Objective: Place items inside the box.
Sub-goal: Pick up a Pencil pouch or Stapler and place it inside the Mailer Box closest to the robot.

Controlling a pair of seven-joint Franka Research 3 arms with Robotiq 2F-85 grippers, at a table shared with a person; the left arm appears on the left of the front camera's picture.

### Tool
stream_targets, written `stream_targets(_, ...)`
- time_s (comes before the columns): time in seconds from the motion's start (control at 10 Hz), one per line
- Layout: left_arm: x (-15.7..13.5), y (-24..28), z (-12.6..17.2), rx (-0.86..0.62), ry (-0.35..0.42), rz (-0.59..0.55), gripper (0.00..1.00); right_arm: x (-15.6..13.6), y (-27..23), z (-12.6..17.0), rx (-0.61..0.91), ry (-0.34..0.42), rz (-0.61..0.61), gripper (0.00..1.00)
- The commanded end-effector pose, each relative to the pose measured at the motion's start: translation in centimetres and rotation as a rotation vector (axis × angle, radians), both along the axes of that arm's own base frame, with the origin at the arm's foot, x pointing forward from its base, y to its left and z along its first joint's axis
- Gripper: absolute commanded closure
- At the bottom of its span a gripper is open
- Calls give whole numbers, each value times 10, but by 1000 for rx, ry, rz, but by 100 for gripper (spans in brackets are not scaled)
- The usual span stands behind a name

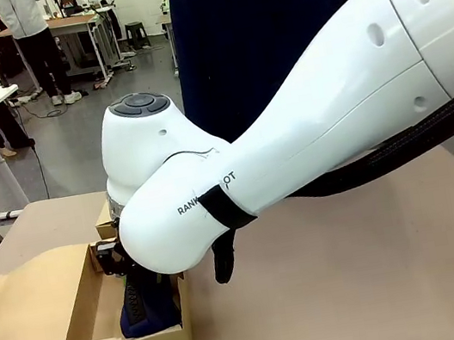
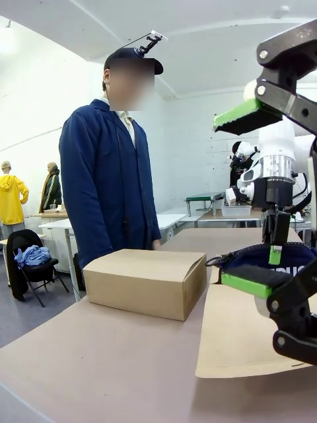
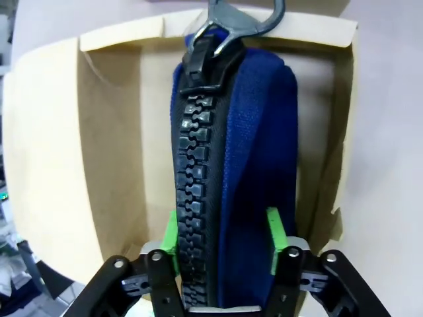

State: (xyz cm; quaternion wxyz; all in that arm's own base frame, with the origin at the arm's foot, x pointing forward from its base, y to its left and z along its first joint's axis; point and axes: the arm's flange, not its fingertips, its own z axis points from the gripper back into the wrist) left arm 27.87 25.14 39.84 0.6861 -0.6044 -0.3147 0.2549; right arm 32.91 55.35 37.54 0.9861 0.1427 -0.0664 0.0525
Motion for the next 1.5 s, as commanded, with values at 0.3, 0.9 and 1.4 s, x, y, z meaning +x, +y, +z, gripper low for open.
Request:
stream_targets(0.3,-2,-3,0,-2,-14,0,0,-2,-22,19,166,35,54,0)
stream_targets(0.9,-2,-3,0,-2,-14,0,0,3,-224,127,556,182,203,0)
stream_targets(1.4,-2,-3,0,-2,-14,0,0,-12,-407,138,794,211,303,0)
